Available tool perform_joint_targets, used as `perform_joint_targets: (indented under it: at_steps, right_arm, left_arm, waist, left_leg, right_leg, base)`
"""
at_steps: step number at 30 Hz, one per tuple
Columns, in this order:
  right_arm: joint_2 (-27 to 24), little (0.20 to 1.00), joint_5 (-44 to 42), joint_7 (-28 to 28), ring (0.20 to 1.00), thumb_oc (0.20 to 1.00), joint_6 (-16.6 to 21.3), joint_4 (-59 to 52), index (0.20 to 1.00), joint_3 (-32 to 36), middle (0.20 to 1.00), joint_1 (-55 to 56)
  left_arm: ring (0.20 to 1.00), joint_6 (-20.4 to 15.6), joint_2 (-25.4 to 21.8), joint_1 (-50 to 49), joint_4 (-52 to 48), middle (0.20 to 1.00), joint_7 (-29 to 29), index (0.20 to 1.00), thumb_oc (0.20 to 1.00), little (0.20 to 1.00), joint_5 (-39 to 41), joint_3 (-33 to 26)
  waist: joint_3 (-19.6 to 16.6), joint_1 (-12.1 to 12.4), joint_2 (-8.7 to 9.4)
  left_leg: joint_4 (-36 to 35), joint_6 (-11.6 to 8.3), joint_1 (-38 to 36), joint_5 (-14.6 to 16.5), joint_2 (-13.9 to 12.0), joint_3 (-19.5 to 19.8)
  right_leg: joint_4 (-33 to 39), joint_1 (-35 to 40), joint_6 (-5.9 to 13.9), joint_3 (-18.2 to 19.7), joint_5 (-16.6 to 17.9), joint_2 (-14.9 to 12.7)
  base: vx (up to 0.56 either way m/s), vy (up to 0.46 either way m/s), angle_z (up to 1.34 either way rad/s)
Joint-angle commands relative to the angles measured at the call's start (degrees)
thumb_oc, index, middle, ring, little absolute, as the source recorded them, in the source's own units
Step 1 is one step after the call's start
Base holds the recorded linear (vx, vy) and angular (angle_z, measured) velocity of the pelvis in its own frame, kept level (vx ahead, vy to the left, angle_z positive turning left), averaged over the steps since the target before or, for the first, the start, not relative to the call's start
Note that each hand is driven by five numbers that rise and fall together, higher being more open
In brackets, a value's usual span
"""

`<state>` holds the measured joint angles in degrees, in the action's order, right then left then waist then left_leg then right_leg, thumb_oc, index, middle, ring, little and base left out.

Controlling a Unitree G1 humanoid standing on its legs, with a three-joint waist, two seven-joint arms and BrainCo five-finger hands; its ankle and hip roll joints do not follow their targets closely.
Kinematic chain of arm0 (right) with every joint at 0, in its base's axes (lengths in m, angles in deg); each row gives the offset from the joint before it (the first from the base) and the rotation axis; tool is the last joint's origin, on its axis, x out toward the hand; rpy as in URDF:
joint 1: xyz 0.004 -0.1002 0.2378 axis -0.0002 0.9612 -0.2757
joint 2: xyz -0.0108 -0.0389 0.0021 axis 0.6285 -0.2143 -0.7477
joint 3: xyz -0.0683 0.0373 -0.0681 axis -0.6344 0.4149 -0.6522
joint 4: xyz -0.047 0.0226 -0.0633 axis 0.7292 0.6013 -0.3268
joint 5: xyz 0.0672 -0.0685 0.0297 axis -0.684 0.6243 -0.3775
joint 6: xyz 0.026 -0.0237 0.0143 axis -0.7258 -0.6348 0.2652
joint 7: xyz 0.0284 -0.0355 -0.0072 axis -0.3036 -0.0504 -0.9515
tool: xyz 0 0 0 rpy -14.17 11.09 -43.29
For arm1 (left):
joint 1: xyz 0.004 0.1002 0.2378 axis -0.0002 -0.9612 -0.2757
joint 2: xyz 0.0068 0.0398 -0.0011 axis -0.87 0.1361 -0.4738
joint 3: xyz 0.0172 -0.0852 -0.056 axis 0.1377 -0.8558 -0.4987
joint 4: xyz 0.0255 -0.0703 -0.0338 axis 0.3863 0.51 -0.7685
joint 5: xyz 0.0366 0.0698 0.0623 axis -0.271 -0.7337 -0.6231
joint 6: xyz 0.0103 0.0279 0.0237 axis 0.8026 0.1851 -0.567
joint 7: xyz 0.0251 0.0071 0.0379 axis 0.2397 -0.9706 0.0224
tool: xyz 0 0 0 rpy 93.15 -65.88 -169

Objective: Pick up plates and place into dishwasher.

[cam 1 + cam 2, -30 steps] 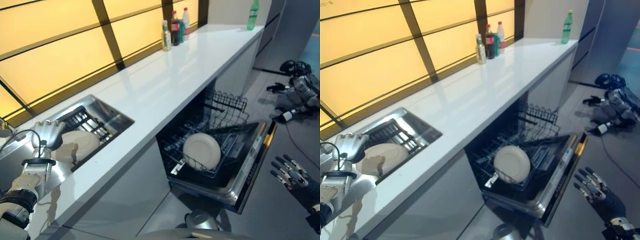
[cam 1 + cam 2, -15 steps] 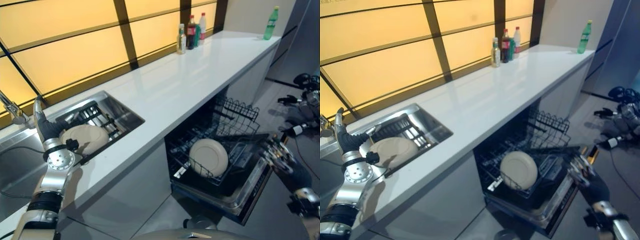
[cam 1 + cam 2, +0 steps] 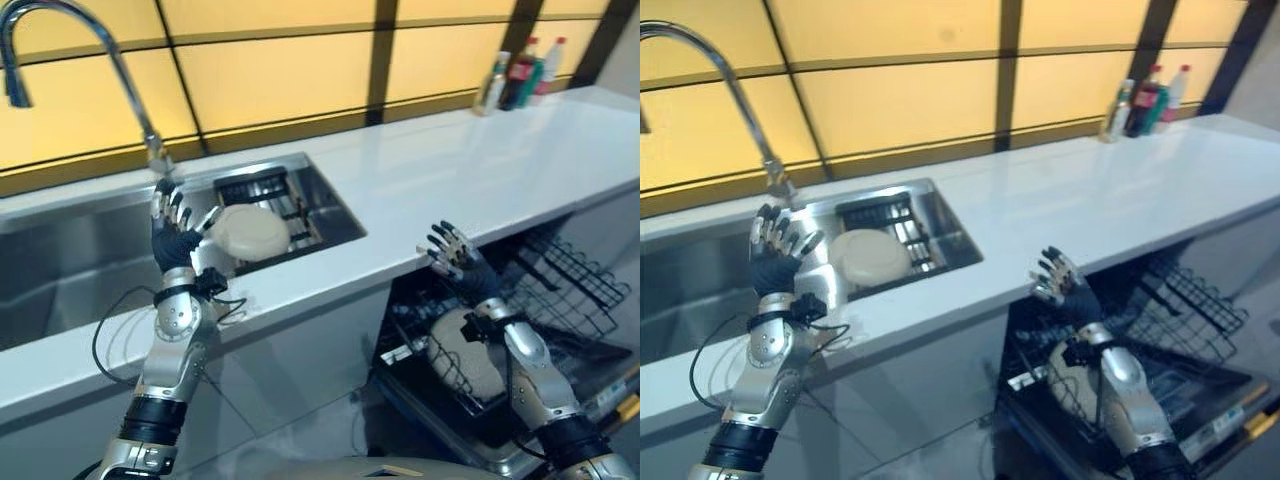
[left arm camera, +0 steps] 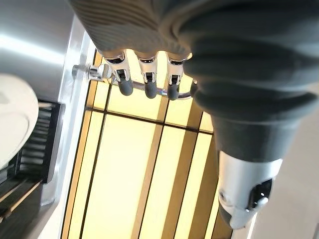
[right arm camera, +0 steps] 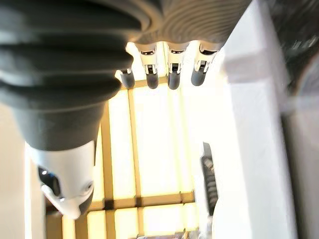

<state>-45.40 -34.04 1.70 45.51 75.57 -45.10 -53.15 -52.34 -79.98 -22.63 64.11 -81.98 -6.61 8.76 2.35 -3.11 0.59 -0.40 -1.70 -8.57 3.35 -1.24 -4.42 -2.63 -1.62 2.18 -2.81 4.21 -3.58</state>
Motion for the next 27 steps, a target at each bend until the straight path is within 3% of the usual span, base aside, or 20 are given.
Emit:
perform_joint_targets:
  at_steps: [1, 6, 9, 13, 18, 21, 25, 27]
  right_arm:
    - [2.94, 1.0, -2.12, 1.41, 1.0, 1.0, 6.33, -2.6, 1.0, -1.03, 1.0, -4.96]
    - [5.2, 1.0, -0.39, 6.43, 1.0, 1.0, 9.88, -5.23, 1.0, 0.05, 1.0, -7.39]
    - [4.82, 1.0, 5.19, 7.0, 1.0, 1.0, 9.12, -5.44, 1.0, -0.79, 1.0, -11.96]
    - [2.44, 1.0, 6.53, 5.35, 1.0, 1.0, 5.88, -4.31, 1.0, -1.84, 1.0, -16.36]
    - [2.38, 1.0, 1.48, 4.34, 1.0, 1.0, 2.03, -4.32, 1.0, -0.8, 1.0, -13.21]
    - [3.56, 1.0, 1.96, 3.84, 1.0, 1.0, 2.35, -4.42, 1.0, -1.1, 1.0, -11.43]
    - [4.67, 1.0, 1.83, 3.35, 1.0, 1.0, 2.99, -3.05, 1.0, -2.49, 1.0, -12.07]
    - [4.65, 1.0, 2.43, 3.21, 1.0, 1.0, 3.75, -2.05, 1.0, -2.9, 1.0, -12.55]
  left_arm:
    - [1.0, -1.02, -1.18, 3.17, -2.32, 1.0, 3.92, 1.0, 1.0, 1.0, 0.18, -1.36]
    - [1.0, -0.61, -0.31, 4.61, 0.14, 1.0, 3.93, 1.0, 1.0, 1.0, 0.23, -0.99]
    - [1.0, -0.64, -0.16, 6.28, 1.19, 1.0, 3.97, 1.0, 1.0, 1.0, 0.95, -0.02]
    - [1.0, -1.09, 0.82, 5.99, 2.26, 1.0, 6.99, 1.0, 1.0, 1.0, 0.75, 0.62]
    - [1.0, -0.76, 1.14, 4.62, 2.08, 1.0, 7.11, 1.0, 1.0, 1.0, -1.68, 0.75]
    - [1.0, -0.9, 1.02, 4.35, 1.65, 1.0, 6.88, 1.0, 1.0, 1.0, -0.41, 0.45]
    - [1.0, -1.09, 1.05, 6.48, 2.74, 1.0, 6.25, 1.0, 1.0, 1.0, -0.87, 1.71]
    - [1.0, -0.59, 1.07, 7.5, 2.92, 1.0, 6.87, 1.0, 1.0, 1.0, -1.23, 2.42]
  waist:
    - [-0.1, -0.38, 1.29]
    - [-0.39, -0.85, 0.44]
    - [-0.6, -0.64, 0.09]
    - [-0.94, 0.48, 0.46]
    - [-1.08, 0.4, 0.77]
    - [-0.5, 0.42, 0.83]
    - [0.85, 0.25, 1.12]
    - [2.07, 0.13, 0.98]
  left_leg:
    - [1.39, 2.88, 4.61, -1.66, 1.32, 1.07]
    - [0.31, 3.3, 3.64, -1.17, 2.03, 0.97]
    - [0.08, 3.28, 3.58, -1.13, 2.61, 1.17]
    - [1.67, 3.32, 4.76, -0.65, 3.18, 1.72]
    - [1.93, 4.03, 5.01, -0.44, 3.7, 1.98]
    - [2.38, 4.67, 5.35, -0.02, 4.21, 2.33]
    - [2.71, 5.99, 5.82, 0.33, 5.0, 2.51]
    - [3.79, 6.69, 6.36, 0.66, 5.28, 2.21]
  right_leg:
    - [-2.02, 3.68, 3.15, 1.35, -4.47, -0.7]
    - [-1.32, 3.91, 3.46, 1.94, -4.13, -1.05]
    - [-0.36, 4.01, 3.78, 2.33, -3.31, -1.28]
    - [-0.8, 3.2, 3.85, 2.9, -2.94, -1.36]
    - [-1.5, 2.65, 3.98, 3.38, -2.89, -1.49]
    - [-2.52, 1.9, 4.39, 4.08, -2.95, -1.94]
    - [-7.78, -0.44, 5.38, 4.53, -2.09, -2.96]
    - [-14.25, -2.85, 5.3, 4.53, -0.11, -3.68]
  base:
    - [-0.05, 0.057, 0.23]
    - [-0.04, 0.06, 0.03]
    - [-0.07, 0.038, -0.04]
    - [-0.06, 0.03, -0.03]
    - [0.0, 0.068, 0.01]
    - [-0.05, 0.094, 0.0]
    - [-0.11, 0.125, -0.01]
    - [-0.11, 0.125, 0.09]
